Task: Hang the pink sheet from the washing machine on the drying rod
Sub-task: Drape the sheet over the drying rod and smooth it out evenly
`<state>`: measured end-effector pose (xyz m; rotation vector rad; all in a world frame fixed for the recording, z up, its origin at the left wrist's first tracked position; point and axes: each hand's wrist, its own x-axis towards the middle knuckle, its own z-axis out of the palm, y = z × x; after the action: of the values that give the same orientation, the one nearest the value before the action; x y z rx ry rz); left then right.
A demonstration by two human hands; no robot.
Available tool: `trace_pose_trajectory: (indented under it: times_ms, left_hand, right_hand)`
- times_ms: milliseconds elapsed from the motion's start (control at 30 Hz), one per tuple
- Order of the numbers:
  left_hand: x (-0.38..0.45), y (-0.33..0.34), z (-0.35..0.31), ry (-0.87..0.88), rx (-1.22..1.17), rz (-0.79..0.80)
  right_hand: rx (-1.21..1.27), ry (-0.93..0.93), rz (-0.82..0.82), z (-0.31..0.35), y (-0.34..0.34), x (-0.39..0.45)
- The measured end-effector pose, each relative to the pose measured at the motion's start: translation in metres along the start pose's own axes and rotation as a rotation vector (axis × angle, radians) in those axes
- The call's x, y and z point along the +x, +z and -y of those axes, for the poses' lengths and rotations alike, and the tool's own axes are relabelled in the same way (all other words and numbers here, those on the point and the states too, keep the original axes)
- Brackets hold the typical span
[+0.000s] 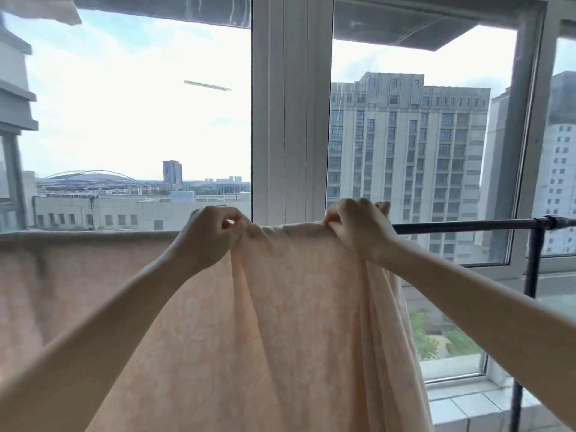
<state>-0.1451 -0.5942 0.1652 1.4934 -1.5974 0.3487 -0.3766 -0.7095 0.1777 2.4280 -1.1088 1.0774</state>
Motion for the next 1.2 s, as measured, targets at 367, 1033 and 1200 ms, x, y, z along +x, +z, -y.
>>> trace_pose_trajectory:
  times_ms: [367,1033,1200]
  left_hand:
    - [0.002,0.007,-0.001,0.016,0.052,-0.019]
    - [-0.003,0.016,-0.042,-0.013,0.204,-0.303]
    - [-0.017,0.062,-0.090,0.041,0.182,-0.287]
  right_hand:
    - [0.003,-0.172,-0.135,0.046,0.002,0.021]
    - [0.252,-0.197,0.004,-0.024,-0.017,0.017]
    - [0.357,-0.239,0.066,-0.069,-0.020,0.007]
